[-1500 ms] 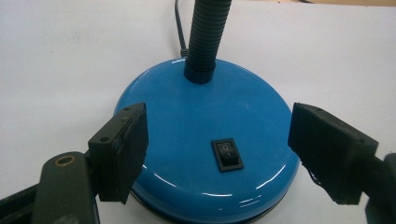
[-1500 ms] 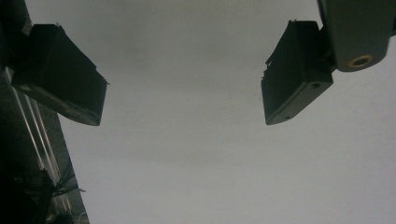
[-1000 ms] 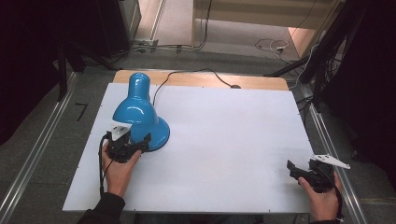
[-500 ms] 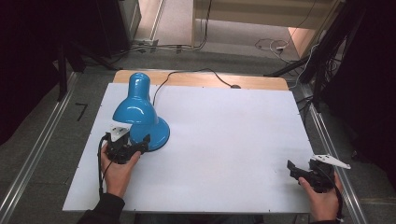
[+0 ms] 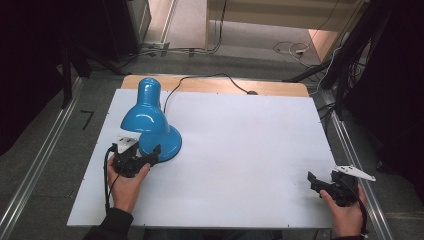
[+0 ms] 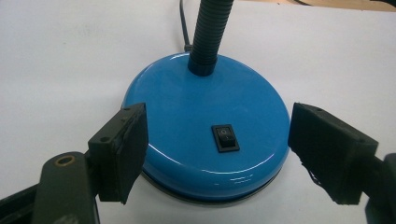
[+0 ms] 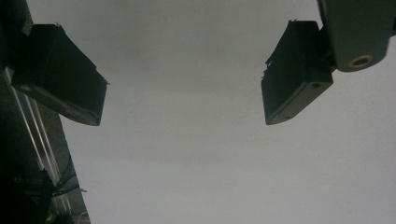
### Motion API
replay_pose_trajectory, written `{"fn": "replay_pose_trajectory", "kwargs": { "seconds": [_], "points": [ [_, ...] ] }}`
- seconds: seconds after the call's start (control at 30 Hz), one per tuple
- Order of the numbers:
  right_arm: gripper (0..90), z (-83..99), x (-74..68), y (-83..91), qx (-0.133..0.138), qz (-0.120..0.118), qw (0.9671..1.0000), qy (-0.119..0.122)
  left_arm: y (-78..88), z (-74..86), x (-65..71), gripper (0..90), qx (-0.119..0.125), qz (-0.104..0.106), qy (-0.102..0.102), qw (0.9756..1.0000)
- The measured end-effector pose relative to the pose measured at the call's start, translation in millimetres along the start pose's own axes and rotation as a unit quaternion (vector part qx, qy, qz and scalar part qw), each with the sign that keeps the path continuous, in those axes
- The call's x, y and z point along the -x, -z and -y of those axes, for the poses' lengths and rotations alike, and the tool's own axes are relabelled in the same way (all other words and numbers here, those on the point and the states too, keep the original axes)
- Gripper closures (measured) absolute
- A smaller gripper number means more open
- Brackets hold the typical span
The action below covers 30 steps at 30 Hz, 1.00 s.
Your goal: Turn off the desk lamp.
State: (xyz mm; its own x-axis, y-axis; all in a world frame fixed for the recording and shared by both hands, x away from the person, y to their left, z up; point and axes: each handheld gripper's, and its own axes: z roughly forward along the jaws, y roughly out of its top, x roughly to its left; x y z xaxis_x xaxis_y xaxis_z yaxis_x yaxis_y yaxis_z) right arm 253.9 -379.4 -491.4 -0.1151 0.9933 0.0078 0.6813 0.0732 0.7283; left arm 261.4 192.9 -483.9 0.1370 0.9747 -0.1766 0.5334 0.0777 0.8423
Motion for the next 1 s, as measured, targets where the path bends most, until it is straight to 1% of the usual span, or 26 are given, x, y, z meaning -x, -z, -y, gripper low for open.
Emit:
{"fn": "replay_pose_trajectory", "kwargs": {
  "seconds": [0.23,0.4,0.8,1.0],
  "points": [
    [12.7,0.1,-0.1,-0.5,0.000,-0.001,1.0000,0.001,2.2,0.7,-1.7,20.9,-0.002,-0.001,0.002,1.0000],
    [12.7,0.1,-0.2,-0.2,-0.001,-0.001,1.0000,0.000,4.0,1.4,-2.5,20.9,-0.004,0.002,0.002,1.0000],
    [12.7,0.1,-0.1,0.0,0.000,0.000,1.0000,0.000,11.0,3.2,-4.2,21.0,0.002,0.002,0.006,1.0000],
    [12.7,0.1,0.0,0.3,0.000,0.001,1.0000,0.000,15.4,4.5,-7.2,21.0,0.000,0.002,0.008,1.0000]
  ]
}}
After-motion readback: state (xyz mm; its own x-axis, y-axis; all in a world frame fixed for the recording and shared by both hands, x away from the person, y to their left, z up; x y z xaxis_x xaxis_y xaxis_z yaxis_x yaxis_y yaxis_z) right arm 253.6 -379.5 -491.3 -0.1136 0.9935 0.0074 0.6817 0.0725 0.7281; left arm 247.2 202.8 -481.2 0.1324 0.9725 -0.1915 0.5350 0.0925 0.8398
